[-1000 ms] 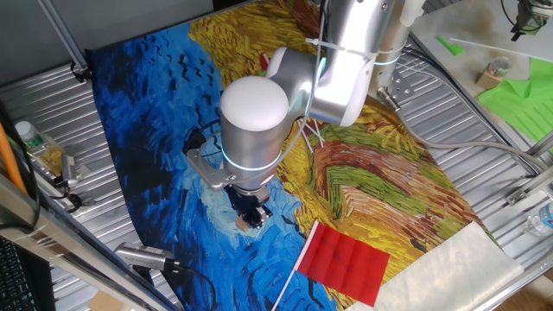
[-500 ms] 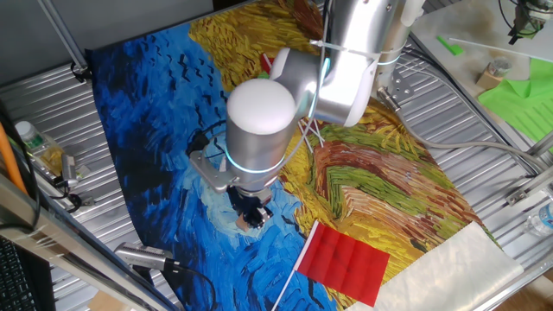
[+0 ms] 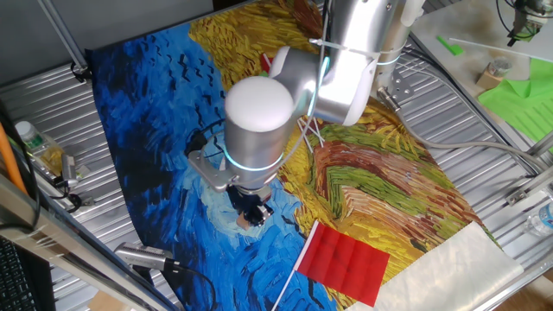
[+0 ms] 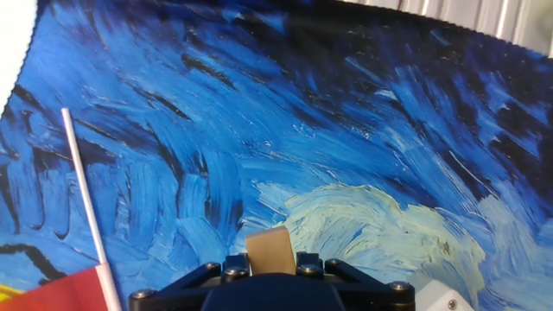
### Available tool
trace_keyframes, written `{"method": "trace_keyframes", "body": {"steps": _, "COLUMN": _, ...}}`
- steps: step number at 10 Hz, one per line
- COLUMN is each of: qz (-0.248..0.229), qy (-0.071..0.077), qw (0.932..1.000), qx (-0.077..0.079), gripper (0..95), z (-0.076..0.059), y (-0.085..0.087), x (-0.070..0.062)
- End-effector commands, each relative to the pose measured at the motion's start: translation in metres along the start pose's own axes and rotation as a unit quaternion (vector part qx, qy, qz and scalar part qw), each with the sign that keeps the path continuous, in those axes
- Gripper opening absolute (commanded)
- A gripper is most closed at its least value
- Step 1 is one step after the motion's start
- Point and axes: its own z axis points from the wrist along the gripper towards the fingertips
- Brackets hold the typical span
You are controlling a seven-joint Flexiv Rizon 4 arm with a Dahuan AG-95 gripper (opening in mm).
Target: Pick up the small block on the left and move it to the right
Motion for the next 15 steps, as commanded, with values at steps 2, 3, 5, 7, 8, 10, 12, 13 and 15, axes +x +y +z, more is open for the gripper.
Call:
{"method": "trace_keyframes", "body": {"steps": 2, "qz": -0.001, "qy": 0.013, "qw": 0.9999, "qx": -0.003, "gripper": 0.0, "z": -0.0008, "y": -0.001, "x": 0.002}}
{"method": "trace_keyframes", "body": {"steps": 3, "qz": -0.001, "qy": 0.021, "qw": 0.9998, "qx": -0.004, "gripper": 0.0, "z": -0.0008, "y": -0.001, "x": 0.002}}
{"method": "trace_keyframes", "body": {"steps": 5, "qz": 0.0, "qy": 0.037, "qw": 0.9993, "qx": -0.006, "gripper": 0.0, "z": -0.0008, "y": -0.001, "x": 0.002}}
{"method": "trace_keyframes", "body": {"steps": 7, "qz": 0.0, "qy": 0.043, "qw": 0.999, "qx": -0.009, "gripper": 0.0, "z": -0.0008, "y": -0.001, "x": 0.002}}
{"method": "trace_keyframes", "body": {"steps": 8, "qz": 0.0, "qy": 0.043, "qw": 0.999, "qx": -0.009, "gripper": 0.0, "z": -0.0008, "y": -0.001, "x": 0.002}}
{"method": "trace_keyframes", "body": {"steps": 10, "qz": 0.001, "qy": 0.045, "qw": 0.9989, "qx": -0.011, "gripper": 0.0, "z": -0.0008, "y": -0.001, "x": 0.002}}
{"method": "trace_keyframes", "body": {"steps": 12, "qz": 0.004, "qy": 0.049, "qw": 0.9987, "qx": -0.011, "gripper": 0.0, "z": -0.0008, "y": -0.001, "x": 0.002}}
{"method": "trace_keyframes", "body": {"steps": 13, "qz": 0.005, "qy": 0.051, "qw": 0.9986, "qx": -0.011, "gripper": 0.0, "z": -0.0008, "y": -0.001, "x": 0.002}}
{"method": "trace_keyframes", "body": {"steps": 15, "qz": 0.007, "qy": 0.055, "qw": 0.9984, "qx": -0.012, "gripper": 0.0, "z": 0.0025, "y": -0.0021, "x": 0.0013}}
